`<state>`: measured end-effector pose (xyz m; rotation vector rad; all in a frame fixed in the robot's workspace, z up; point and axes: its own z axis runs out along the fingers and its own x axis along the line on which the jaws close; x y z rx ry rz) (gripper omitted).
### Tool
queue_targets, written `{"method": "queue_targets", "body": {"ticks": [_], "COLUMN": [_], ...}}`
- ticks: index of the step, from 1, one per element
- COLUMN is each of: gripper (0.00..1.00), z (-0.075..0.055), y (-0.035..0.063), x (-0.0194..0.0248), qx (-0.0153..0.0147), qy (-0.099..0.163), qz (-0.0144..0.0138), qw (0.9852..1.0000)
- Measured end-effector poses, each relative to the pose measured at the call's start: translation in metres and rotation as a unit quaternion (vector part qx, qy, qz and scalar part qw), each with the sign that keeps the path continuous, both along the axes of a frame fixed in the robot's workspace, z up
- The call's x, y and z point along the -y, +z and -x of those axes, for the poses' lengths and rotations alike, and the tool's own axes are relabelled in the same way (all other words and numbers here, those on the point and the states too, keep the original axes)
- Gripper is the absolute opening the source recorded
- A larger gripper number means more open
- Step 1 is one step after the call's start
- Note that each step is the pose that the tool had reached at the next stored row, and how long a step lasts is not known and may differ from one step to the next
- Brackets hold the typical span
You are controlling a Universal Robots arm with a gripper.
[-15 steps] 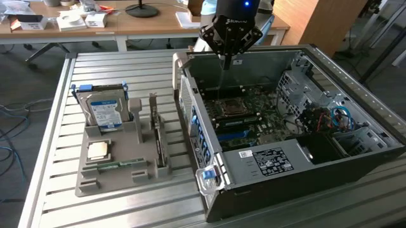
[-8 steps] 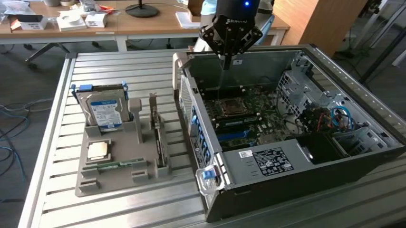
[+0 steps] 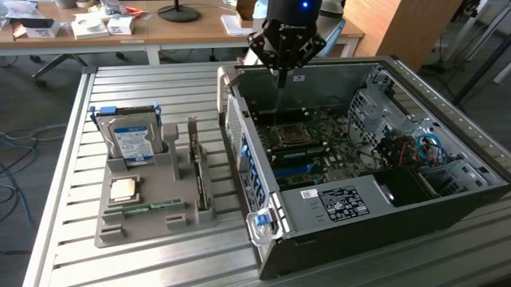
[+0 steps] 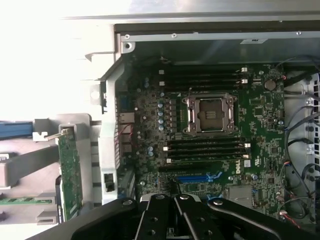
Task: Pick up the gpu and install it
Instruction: 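Reach for the gpu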
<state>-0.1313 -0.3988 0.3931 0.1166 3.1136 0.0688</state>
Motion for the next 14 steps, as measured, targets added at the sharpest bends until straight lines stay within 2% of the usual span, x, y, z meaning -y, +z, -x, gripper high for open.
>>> {"method": "queue_targets", "body": {"ticks": [14], "gripper": [0.11], "z": [0.037], "y": [-0.0009], "x": [-0.0001], "qx": [0.0000], "qy": [-0.001], "qz": [0.0000], "qw": [1.0000]}}
